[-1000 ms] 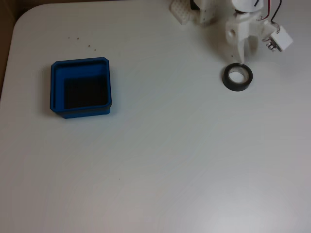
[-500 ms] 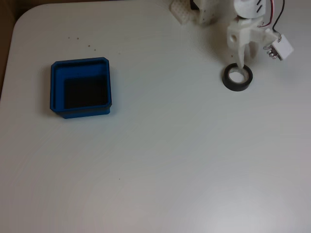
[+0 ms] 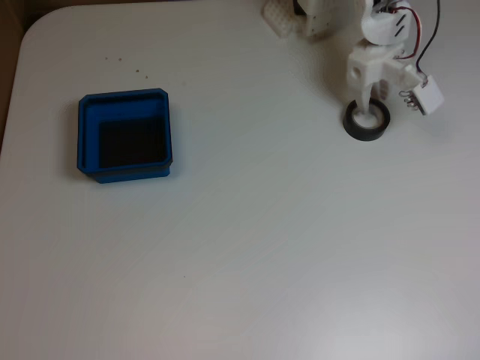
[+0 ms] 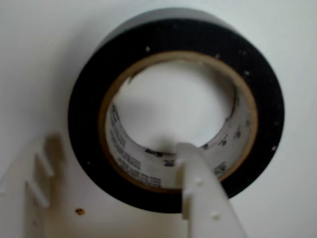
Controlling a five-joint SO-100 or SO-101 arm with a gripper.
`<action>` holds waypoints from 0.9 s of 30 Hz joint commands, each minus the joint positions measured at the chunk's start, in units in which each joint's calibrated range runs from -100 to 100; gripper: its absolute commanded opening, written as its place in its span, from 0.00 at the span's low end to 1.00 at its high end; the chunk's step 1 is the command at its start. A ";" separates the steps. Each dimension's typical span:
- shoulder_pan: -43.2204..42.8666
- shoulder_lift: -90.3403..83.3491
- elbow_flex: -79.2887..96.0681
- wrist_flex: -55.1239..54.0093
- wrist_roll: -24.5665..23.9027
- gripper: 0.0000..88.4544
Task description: Pick the black tape roll and drop it in the blue box
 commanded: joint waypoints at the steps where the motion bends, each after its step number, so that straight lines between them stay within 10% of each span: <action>1: 0.51 1.03 -3.58 -0.45 0.19 0.26; 27: 0.02 4.79 -3.58 -0.45 -0.60 0.26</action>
